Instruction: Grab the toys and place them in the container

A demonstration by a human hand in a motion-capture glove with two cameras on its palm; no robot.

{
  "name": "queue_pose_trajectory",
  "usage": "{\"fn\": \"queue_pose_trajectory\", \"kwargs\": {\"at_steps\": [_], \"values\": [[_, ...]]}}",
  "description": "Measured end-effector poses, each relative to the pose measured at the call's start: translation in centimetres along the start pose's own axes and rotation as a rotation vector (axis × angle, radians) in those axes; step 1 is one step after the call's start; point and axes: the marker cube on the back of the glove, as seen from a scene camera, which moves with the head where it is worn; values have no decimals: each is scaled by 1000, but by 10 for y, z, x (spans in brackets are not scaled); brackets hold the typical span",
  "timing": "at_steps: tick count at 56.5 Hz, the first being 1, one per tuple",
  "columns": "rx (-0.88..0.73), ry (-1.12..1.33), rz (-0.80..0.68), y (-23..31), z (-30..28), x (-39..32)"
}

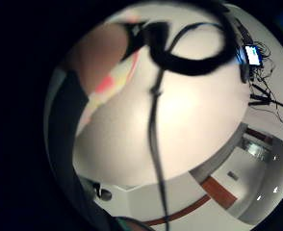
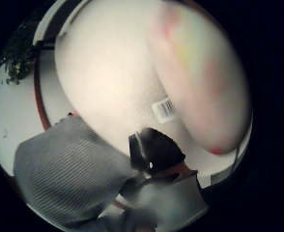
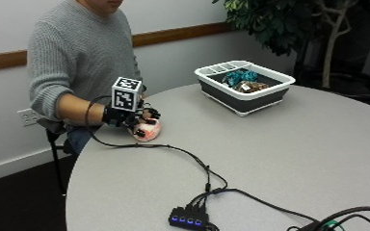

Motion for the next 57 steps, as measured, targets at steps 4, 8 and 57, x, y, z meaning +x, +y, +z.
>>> {"fn": "queue_pose_trajectory", "kwargs": {"at_steps": [4, 8, 57], "values": [[70, -45, 32, -1, 5, 0], [114, -68, 53, -9, 2, 5], [524, -151, -279, -252, -290, -194]]}}
